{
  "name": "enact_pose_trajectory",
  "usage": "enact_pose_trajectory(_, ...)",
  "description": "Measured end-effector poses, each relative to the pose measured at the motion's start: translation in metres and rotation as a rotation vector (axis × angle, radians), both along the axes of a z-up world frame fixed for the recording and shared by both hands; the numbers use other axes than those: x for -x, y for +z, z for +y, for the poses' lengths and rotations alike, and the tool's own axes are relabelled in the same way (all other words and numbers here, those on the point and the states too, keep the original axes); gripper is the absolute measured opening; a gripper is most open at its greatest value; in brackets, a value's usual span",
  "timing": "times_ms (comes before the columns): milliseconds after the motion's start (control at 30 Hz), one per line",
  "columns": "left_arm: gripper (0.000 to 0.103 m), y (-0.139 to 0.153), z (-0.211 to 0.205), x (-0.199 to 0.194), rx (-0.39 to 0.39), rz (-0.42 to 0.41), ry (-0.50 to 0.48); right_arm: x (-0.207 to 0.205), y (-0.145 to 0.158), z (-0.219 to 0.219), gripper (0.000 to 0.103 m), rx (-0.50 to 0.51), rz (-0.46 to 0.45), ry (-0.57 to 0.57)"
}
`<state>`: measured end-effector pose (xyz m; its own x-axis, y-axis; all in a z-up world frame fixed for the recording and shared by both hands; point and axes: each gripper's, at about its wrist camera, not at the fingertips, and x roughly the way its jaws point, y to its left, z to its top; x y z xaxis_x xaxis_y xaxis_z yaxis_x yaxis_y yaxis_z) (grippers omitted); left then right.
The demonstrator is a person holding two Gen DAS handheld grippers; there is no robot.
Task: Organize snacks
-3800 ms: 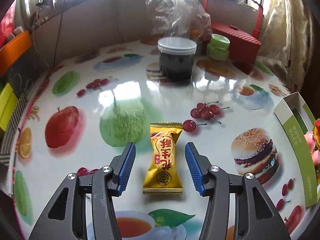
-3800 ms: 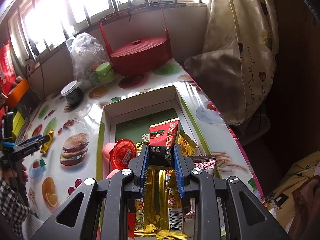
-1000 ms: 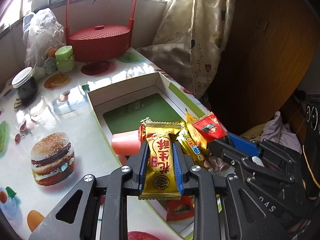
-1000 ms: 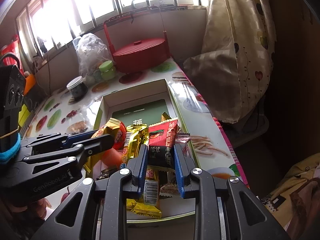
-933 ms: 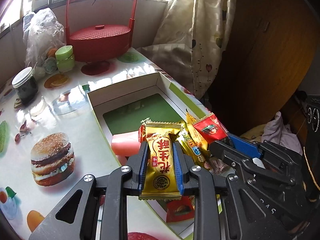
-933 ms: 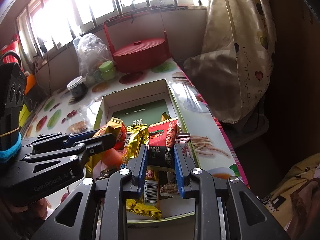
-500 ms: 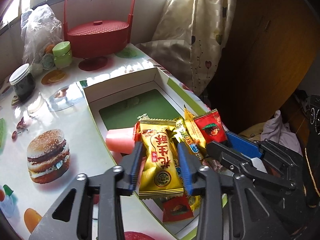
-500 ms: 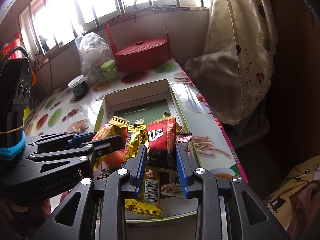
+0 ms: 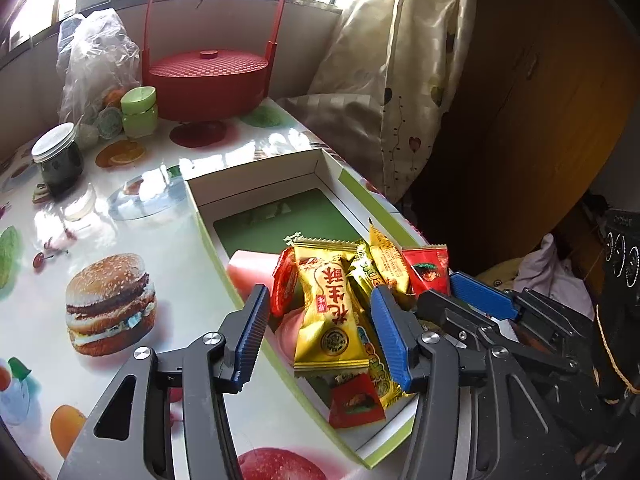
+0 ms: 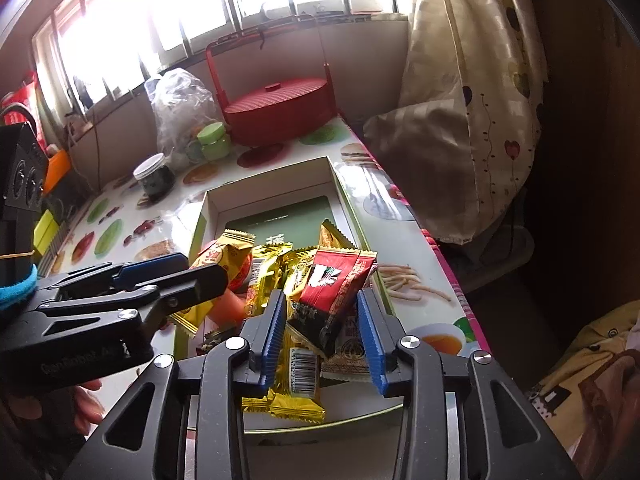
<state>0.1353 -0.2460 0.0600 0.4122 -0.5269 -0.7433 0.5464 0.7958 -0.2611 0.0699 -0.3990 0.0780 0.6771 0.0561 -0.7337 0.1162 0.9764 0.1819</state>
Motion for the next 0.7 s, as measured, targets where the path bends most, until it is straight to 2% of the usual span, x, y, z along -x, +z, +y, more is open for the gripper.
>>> enact_pose_trajectory(267,0.054,0.009,0.021,0.009,0.037,-0.013,0.022,0.01,0.007,0.008,0.039,0.012,-0.011,-0.014)
enact_pose_trajectory(533,0.054,0.008,0.044,0.029,0.004,-0.039,0.044,0.026,0.013,0.019,0.04,0.014,-0.015,-0.032)
enact_pose_trajectory(700,0.054,-0.004,0.058,0.044,-0.031,-0.038,0.078,0.04,0.013,0.033,0.04,0.031,-0.012,-0.042)
